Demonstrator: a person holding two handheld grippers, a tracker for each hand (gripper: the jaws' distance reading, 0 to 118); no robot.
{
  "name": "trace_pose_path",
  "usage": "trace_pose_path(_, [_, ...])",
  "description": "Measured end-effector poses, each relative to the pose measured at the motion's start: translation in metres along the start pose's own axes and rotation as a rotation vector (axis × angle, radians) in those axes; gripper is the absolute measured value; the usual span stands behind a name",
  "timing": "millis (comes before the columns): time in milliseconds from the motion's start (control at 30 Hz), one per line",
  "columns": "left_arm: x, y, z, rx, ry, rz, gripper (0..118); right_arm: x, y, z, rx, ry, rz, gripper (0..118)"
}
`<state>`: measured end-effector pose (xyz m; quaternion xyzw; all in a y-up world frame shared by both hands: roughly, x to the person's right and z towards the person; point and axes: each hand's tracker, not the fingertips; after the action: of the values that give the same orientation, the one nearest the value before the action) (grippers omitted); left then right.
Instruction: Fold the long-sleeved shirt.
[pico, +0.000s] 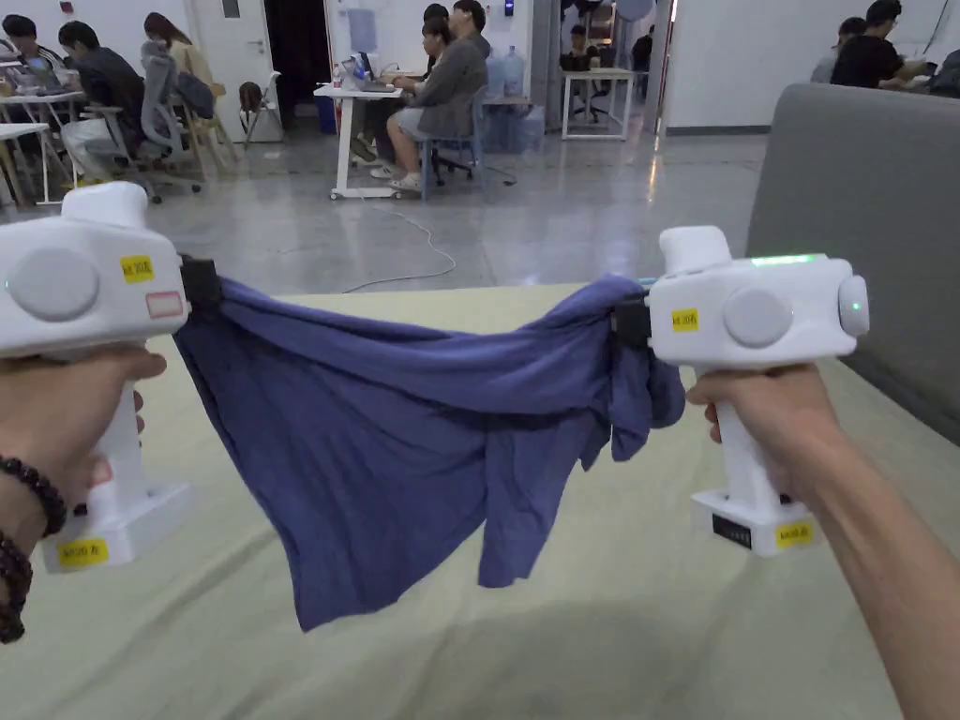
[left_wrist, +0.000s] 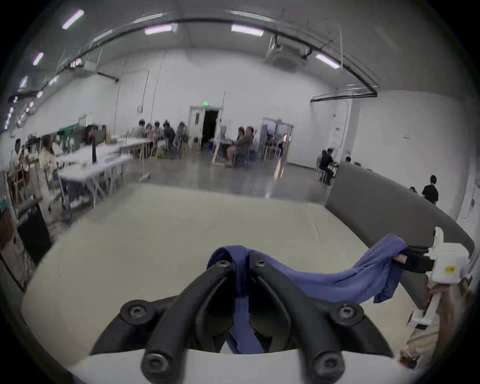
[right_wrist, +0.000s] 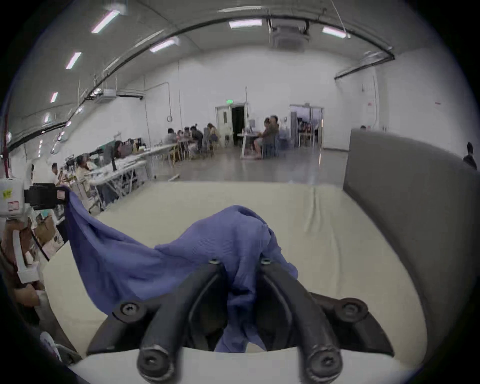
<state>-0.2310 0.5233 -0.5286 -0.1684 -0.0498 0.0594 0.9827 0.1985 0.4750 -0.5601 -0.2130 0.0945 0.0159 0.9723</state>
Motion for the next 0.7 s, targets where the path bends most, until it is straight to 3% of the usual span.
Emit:
trace_pose_path(100, [0.013,0.053,-0.011,0.042,0.066,-0.053,1,0.006,0.054,-0.005,0.014,-0.032,0.022,12])
trace_pose_path(167, [0.02,0.076,-0.015,0.038,0.032,-0.044,1,0.01,0.076,-0.005,0.011,-0.039,0.018,12])
trace_pose_path(300, [0.03,0.076,-0.025,0.039,0.017,-0.052,1,0.01,0.074,-0.01,-0.016,-0.058,0.025,12])
trace_pose_path(500, [0.02,-0.005,-0.068,-0.083,0.019,-0.049,1,0.015,-0.005,-0.054,-0.137,-0.046,-0.025,12])
trace_pose_path(700, [-0.002,-0.14,-0.12,-0.352,0.053,0.002,1,0.016,-0.126,-0.116,-0.361,-0.057,-0.082,12])
